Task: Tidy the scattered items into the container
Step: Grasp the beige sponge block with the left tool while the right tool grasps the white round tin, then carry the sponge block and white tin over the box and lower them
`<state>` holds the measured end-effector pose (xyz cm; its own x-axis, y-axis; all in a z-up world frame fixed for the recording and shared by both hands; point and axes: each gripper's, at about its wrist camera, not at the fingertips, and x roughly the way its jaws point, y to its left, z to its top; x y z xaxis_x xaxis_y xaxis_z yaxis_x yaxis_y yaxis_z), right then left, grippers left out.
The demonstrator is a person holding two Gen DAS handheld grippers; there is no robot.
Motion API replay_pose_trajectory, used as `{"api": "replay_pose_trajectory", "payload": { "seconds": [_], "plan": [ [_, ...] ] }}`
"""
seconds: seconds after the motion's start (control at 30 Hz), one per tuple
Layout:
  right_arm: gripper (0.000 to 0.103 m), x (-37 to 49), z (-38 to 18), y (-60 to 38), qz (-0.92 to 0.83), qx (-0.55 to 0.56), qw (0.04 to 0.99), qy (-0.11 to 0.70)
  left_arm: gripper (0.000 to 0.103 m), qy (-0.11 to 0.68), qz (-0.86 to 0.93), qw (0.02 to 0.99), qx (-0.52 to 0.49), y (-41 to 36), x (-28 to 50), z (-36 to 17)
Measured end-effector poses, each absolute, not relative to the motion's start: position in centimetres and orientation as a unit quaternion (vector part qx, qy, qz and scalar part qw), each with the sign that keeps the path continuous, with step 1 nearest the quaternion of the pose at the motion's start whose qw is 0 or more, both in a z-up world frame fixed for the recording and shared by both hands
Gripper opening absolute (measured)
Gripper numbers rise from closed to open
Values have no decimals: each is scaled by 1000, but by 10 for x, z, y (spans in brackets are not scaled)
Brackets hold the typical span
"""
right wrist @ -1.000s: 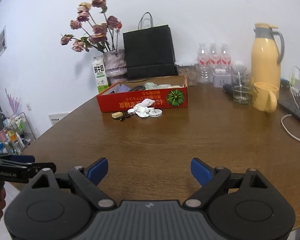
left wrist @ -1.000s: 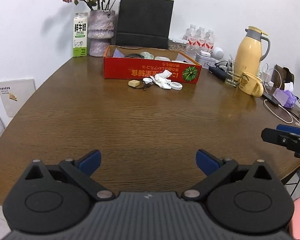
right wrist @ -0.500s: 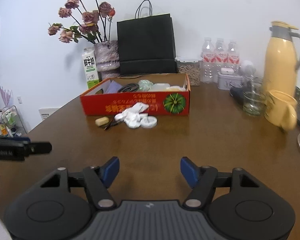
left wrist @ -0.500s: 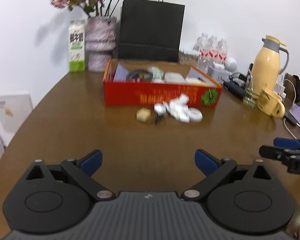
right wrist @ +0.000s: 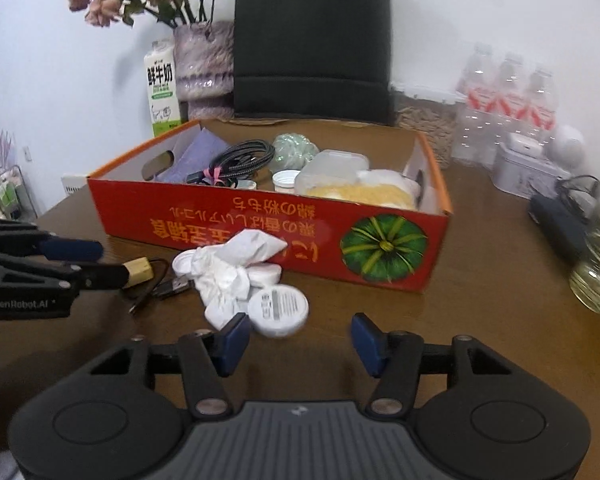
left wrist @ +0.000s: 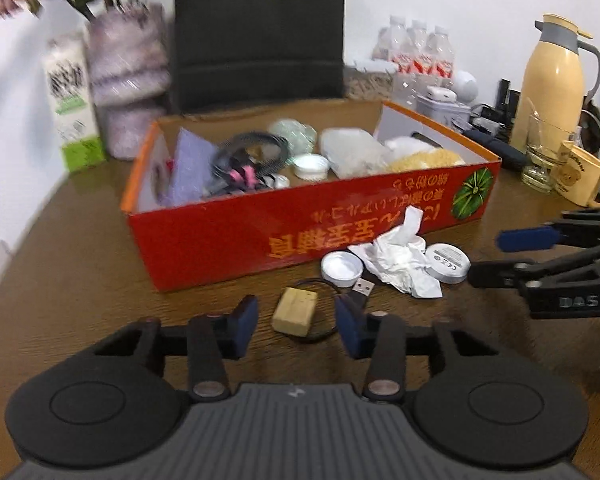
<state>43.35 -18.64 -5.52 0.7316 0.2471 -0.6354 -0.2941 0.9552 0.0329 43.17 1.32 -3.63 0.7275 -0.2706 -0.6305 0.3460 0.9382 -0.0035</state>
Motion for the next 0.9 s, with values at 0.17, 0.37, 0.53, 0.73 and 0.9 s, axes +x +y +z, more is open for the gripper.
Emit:
{"api": "replay_pose_trajectory", "payload": {
  "seconds": [0.17,0.37,0.53,0.73,0.9],
  "plan": [
    [45,447,-66,-178,155,-33,928,338,34,337,-177,923,54,12,442,-47],
    [38,440,-68,-182,151,-13,935,322,22,320,-155,933,53,15,433,-48],
    [38,423,-61,-187,141,-1,942,305,22,278,-142,949,44,21,411,-29],
    [38,359,-43,-195,133,36,953,271,22,248,-77,965,16,28,343,-12],
    [38,304,-38,-195,128,37,949,285,22,267,-56,962,-8,22,288,-2]
  ]
}}
